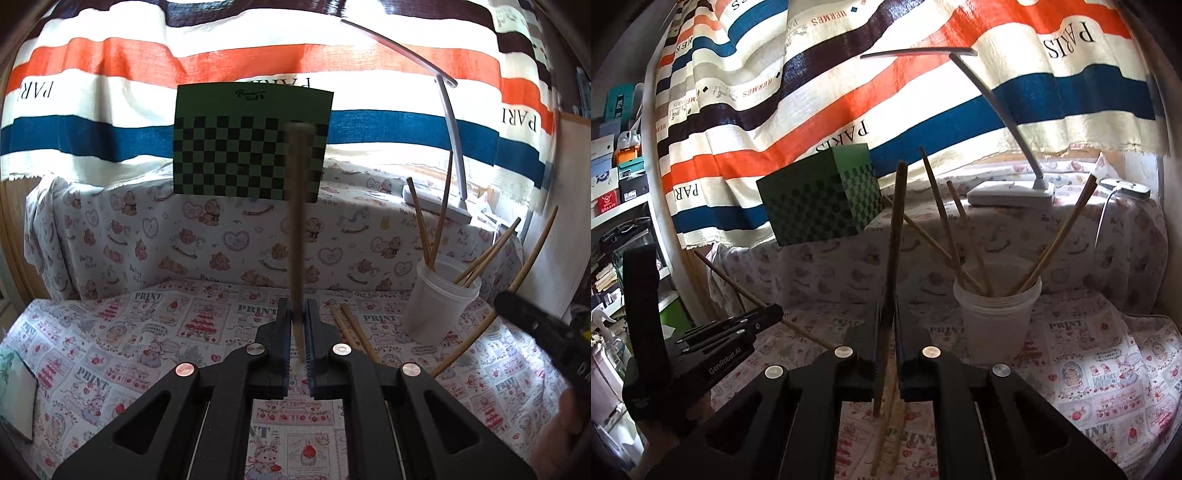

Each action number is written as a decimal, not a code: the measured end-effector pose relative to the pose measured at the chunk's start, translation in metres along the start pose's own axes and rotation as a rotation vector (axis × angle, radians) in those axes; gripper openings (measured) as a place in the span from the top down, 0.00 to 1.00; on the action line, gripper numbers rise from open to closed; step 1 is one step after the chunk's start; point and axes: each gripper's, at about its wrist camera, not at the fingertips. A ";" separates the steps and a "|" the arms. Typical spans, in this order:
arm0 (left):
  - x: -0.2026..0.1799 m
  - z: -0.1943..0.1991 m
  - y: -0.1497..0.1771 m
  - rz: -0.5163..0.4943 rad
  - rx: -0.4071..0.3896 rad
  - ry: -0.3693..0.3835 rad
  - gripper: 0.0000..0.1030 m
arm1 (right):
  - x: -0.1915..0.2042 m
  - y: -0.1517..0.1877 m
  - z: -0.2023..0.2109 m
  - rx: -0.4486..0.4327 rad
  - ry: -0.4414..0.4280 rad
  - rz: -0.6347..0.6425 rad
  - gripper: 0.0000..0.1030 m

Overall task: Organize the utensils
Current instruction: 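Lift both held chopsticks upright and carry them over the clear cup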

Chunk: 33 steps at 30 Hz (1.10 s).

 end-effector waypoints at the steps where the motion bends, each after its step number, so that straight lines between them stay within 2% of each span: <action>1: 0.002 0.001 0.000 0.007 -0.005 -0.001 0.94 | 0.000 0.001 -0.003 0.010 0.000 0.000 0.92; 6: 0.007 0.010 -0.002 0.026 -0.048 0.003 0.95 | -0.001 0.001 -0.001 -0.006 0.014 -0.004 0.92; 10: 0.007 0.016 -0.004 0.032 -0.076 0.016 0.95 | -0.002 -0.003 0.014 -0.089 0.030 -0.002 0.93; 15: 0.004 0.025 -0.005 0.024 -0.113 0.045 0.95 | -0.018 -0.015 0.035 -0.183 0.008 -0.081 0.93; 19: -0.001 0.030 -0.011 0.013 -0.124 0.063 0.95 | -0.034 -0.024 0.052 -0.280 0.043 -0.141 0.93; 22: -0.007 0.039 -0.025 0.032 -0.161 0.105 0.95 | -0.041 -0.029 0.064 -0.370 0.127 -0.135 0.93; 25: -0.021 0.042 -0.046 0.023 -0.166 0.142 0.95 | -0.053 -0.038 0.069 -0.385 0.132 -0.158 0.93; 28: -0.044 0.040 -0.068 -0.033 -0.164 0.148 0.95 | -0.055 -0.042 0.068 -0.418 0.215 -0.117 0.93; 30: -0.058 0.042 -0.080 -0.036 -0.182 0.148 0.95 | -0.059 -0.045 0.069 -0.423 0.200 -0.132 0.93; 32: -0.069 0.040 -0.091 -0.036 -0.191 0.183 0.95 | -0.066 -0.047 0.072 -0.431 0.163 -0.174 0.93; 33: -0.075 0.038 -0.095 -0.033 -0.196 0.195 0.95 | -0.065 -0.047 0.072 -0.435 0.171 -0.168 0.93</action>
Point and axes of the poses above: each gripper's, at about its wrist camera, not at the fingertips, and z roughly against the way its jaws point, x to its left, y to its underside, and after that the axes turned 7 degrees about -z, right-handed
